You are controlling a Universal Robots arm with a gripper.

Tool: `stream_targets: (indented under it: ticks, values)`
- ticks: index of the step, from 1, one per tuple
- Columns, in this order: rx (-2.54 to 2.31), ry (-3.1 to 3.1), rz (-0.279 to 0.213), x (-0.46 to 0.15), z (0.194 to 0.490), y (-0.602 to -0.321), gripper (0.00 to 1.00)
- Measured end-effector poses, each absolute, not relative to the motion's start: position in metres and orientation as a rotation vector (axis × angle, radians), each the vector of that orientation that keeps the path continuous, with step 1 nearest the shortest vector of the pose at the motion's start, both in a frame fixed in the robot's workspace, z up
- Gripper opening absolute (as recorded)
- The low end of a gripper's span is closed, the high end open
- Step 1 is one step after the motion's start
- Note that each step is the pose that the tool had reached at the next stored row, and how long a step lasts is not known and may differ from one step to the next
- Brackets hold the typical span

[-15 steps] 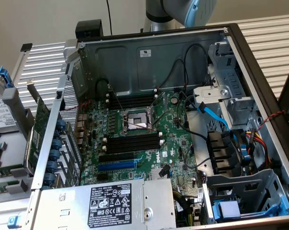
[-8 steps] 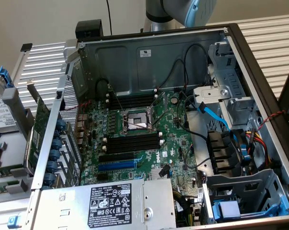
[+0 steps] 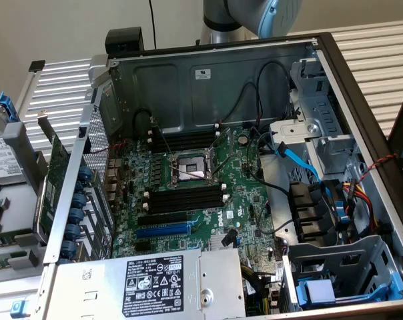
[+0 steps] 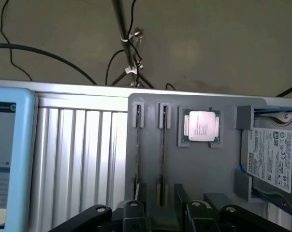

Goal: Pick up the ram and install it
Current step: 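Pick up the ram and move it above insertion slot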

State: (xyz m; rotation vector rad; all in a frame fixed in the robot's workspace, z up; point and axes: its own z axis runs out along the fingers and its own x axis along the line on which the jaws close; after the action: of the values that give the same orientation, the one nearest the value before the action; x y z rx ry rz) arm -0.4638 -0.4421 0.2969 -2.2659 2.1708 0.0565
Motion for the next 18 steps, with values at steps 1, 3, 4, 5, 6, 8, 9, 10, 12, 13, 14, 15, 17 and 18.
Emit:
stream_targets:
  ticks: [1, 3, 4, 5, 6, 8, 9, 10, 12, 13, 14, 15, 17, 18]
  values:
    - [-2.264, 2.173, 0.056, -0.464, 0.295, -0.442, 0.36]
    - [-2.259, 2.177, 0.056, -0.464, 0.291, -0.444, 0.36]
    - [-2.257, 2.179, 0.056, -0.464, 0.290, -0.445, 0.36]
    - [-2.254, 2.181, 0.055, -0.464, 0.288, -0.446, 0.36]
    - [-2.252, 2.183, 0.055, -0.464, 0.286, -0.447, 0.36]
    - [-2.249, 2.186, 0.054, -0.464, 0.282, -0.449, 0.36]
    - [-2.247, 2.188, 0.054, -0.464, 0.281, -0.450, 0.36]
    - [-2.245, 2.190, 0.054, -0.464, 0.279, -0.450, 0.36]
    - [-2.241, 2.194, 0.054, -0.464, 0.275, -0.451, 0.36]
    - [-2.239, 2.196, 0.054, -0.464, 0.273, -0.452, 0.36]
    - [-2.238, 2.197, 0.054, -0.464, 0.271, -0.452, 0.36]
    - [-2.236, 2.199, 0.054, -0.463, 0.270, -0.453, 0.36]
    - [-2.234, 2.201, 0.054, -0.463, 0.266, -0.453, 0.36]
    - [-2.232, 2.203, 0.054, -0.462, 0.264, -0.454, 0.36]
